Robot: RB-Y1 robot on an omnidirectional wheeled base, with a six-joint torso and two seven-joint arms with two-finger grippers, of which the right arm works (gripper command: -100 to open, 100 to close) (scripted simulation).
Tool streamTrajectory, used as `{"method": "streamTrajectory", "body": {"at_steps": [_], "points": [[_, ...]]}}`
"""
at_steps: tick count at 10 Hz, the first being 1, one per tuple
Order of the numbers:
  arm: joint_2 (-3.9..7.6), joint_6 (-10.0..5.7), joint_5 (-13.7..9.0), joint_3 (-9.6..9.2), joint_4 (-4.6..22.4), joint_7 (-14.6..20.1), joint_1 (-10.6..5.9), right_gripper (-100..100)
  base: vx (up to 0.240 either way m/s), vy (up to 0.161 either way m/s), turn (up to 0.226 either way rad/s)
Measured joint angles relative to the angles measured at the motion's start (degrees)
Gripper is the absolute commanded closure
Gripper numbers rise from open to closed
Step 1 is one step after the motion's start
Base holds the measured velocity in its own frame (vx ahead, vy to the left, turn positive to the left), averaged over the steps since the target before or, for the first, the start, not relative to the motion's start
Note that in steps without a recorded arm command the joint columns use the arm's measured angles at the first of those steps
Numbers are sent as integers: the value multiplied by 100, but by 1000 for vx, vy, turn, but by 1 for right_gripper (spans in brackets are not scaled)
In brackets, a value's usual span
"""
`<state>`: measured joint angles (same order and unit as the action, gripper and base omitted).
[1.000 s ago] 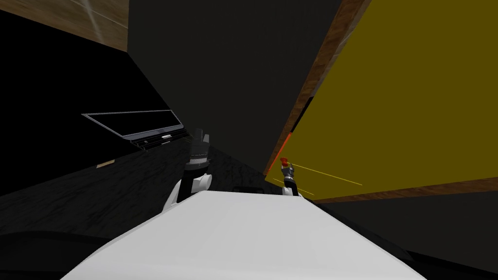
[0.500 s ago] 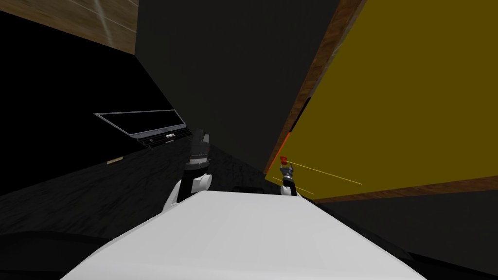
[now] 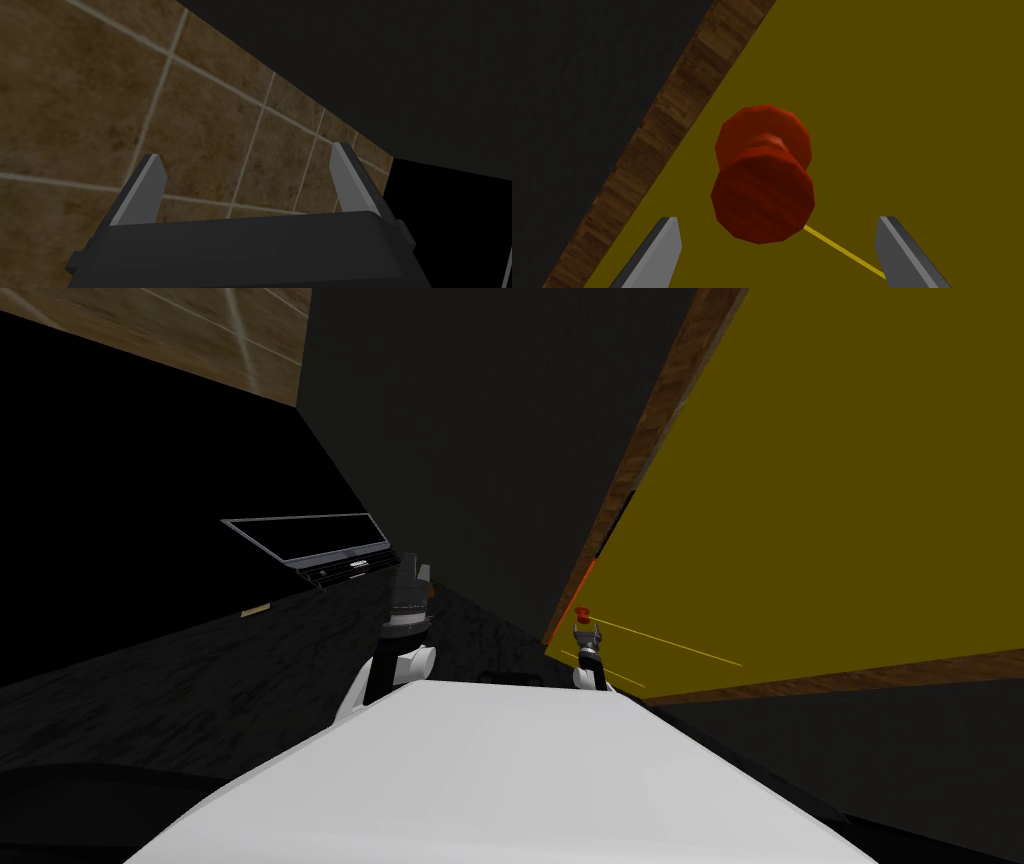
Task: Pull the door open
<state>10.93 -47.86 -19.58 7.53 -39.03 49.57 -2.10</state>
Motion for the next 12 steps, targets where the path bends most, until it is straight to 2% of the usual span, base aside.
{"method": "streamTrajectory", "body": {"at_steps": [5,12], "points": [[-149,76,-335,-66,-148,735,-12,-100,-68,-14,46],[-314,88,-740,-155,-155,1724,-105,-100,-71,-11,44]]}}
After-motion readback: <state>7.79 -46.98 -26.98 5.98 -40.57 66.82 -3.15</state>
